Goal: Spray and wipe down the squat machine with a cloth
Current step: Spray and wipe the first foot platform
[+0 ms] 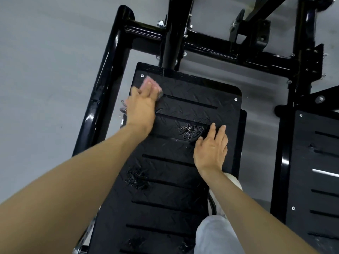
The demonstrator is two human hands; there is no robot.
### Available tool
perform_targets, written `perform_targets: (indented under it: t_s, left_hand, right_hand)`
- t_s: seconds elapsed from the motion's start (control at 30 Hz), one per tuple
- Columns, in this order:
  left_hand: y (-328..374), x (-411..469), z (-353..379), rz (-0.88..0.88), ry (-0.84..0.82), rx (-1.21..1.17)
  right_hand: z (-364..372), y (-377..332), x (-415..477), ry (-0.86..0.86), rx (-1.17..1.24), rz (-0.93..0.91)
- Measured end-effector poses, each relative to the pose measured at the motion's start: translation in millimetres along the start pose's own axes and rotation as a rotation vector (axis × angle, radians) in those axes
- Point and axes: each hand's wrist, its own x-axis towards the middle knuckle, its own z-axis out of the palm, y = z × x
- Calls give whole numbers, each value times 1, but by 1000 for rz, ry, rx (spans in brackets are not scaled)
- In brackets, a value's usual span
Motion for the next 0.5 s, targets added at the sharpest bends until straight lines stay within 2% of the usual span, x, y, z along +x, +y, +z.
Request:
perform_targets:
  t_s: [0.1,0.13,0.17,0.27,0.33,0.4,0.5]
  left_hand:
    - [-6,-21,5,432,-61,120]
    - [-19,-22,3,502,-55,125]
    - [-31,-18,1,490,-55,134]
    - [-42,-12,-5,187,-6,118]
    - [-30,-12,-3,45,34,126]
    - [-11,-16,1,52,35,184]
    - [-2,-26,5,313,-86,234]
  right_hand:
    - [1,0,0,-3,13,0]
    - [2,1,-1,-6,12,-6]
    - [2,2,-2,-7,8,-9]
    - [2,8,-3,-6,-3,-9]
    - [2,11,-4,-3,-7,-6]
    - [1,14,-4,4,-18,6]
    - [-1,15,-3,4,-3,26]
